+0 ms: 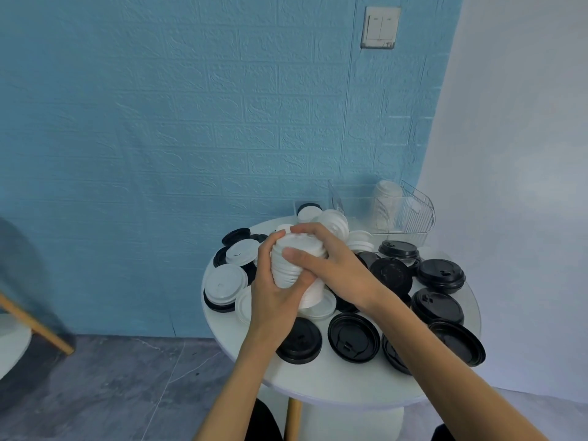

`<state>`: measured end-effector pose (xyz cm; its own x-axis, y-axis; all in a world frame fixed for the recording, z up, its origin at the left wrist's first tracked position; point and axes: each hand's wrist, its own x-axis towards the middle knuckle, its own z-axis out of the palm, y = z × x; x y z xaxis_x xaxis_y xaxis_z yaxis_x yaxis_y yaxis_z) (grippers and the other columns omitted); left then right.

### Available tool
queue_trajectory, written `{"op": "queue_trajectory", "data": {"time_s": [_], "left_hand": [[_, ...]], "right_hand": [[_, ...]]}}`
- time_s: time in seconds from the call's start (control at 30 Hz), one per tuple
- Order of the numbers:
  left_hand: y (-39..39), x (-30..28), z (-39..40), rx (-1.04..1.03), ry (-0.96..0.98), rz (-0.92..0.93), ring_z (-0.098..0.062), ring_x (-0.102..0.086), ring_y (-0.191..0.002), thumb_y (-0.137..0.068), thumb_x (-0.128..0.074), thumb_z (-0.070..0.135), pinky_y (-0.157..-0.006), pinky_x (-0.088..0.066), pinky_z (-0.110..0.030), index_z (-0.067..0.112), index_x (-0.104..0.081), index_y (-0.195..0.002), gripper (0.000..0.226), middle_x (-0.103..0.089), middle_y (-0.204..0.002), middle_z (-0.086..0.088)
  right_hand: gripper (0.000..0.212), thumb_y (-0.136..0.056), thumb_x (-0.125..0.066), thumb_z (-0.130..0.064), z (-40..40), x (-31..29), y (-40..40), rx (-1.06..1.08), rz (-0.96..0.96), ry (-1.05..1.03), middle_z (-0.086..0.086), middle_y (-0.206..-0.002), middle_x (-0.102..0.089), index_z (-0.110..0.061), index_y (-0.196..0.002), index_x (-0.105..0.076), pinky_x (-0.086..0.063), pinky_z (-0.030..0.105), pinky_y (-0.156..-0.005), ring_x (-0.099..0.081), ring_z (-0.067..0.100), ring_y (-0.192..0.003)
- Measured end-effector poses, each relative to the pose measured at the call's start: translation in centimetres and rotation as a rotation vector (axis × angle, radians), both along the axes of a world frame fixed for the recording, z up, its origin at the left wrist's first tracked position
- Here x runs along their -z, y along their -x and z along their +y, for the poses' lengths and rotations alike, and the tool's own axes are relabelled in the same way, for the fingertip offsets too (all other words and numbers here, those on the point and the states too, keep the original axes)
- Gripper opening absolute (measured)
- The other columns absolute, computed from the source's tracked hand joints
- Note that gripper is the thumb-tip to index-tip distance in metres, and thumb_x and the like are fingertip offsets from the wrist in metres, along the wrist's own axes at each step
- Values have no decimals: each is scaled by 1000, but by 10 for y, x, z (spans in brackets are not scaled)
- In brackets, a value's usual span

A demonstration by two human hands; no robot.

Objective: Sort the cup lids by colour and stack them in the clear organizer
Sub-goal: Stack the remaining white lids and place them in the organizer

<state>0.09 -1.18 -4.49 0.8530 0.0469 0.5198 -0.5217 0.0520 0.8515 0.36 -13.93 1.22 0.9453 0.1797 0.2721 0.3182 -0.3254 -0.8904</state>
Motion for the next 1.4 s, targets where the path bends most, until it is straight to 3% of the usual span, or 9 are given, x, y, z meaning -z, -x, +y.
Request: {"op": "queue_trajectory", "data": {"time_s": [0.07,0.27,0.47,0.6,0.8,0.97,1.13,1.23,1.4], "left_hand": [[2,-3,0,13,5,0,0,-58,-123,-77,-75,49,-94,-48,-14,36,-45,-141,72,-58,-132,27],[0,-3,-7,20,16,-5,-6,-60,-122,-76,-78,49,-98,-52,-30,43,-45,-139,71,-58,-133,24],[-3,-2,-28,61,-38,6,3,-59,-119,-79,-63,60,-92,-49,-14,45,-42,-140,67,-57,-128,34],[-15,-16,-46,48,-29,33,4,-62,-112,-79,-53,70,-91,-51,-19,49,-46,-132,57,-61,-121,32],[-49,-35,-74,62,-43,-1,-2,-64,-108,-82,-54,70,-88,-55,-29,44,-48,-129,54,-63,-120,22],[-77,-51,-96,123,-32,5,5,-62,-108,-89,-58,58,-82,-50,-13,39,-47,-133,50,-61,-120,25],[-114,-64,-125,155,-57,6,12,-60,-103,-84,-54,65,-82,-47,-9,39,-46,-133,56,-61,-117,29],[-142,-73,-150,191,-110,14,8,-58,-106,-83,-49,70,-92,-48,-19,42,-43,-133,57,-58,-123,17],[-182,-91,-198,137,-277,85,-22,-36,-123,-80,-37,79,-106,-33,-43,55,-36,-137,62,-36,-132,-5]], "right_hand": [[44,-89,-65,-59,-1,-2,3,-12,23,-63,-14,-128,-63,-39,-128,-60,-46,40,-111,-60,9,-123],[30,-100,-58,-42,-5,0,14,-58,203,-322,-4,-130,-66,-44,-129,-57,-53,40,-103,-67,14,-117],[27,-99,-58,-34,-21,4,18,45,205,-439,-3,-125,-69,-38,-126,-61,-54,32,-96,-68,12,-112],[28,-99,-58,-35,-36,-5,12,63,221,-498,0,-122,-72,-35,-127,-61,-57,31,-85,-72,11,-103],[31,-99,-59,-38,-60,-26,-10,134,194,-495,0,-122,-70,-32,-129,-57,-57,30,-81,-72,12,-102],[44,-96,-56,-56,-77,-38,-32,251,218,-450,-3,-124,-66,-31,-132,-49,-57,38,-95,-68,11,-107],[40,-101,-46,-58,-112,-58,-55,342,262,-371,-9,-122,-65,-33,-127,-61,-56,37,-90,-63,13,-112],[36,-100,-52,-50,-137,-69,-77,402,273,-381,-2,-120,-68,-27,-125,-64,-57,37,-87,-67,20,-106],[36,-99,-54,-47,-178,-82,-117,480,216,-408,0,-114,-68,-24,-124,-64,-54,32,-74,-68,21,-101]]}}
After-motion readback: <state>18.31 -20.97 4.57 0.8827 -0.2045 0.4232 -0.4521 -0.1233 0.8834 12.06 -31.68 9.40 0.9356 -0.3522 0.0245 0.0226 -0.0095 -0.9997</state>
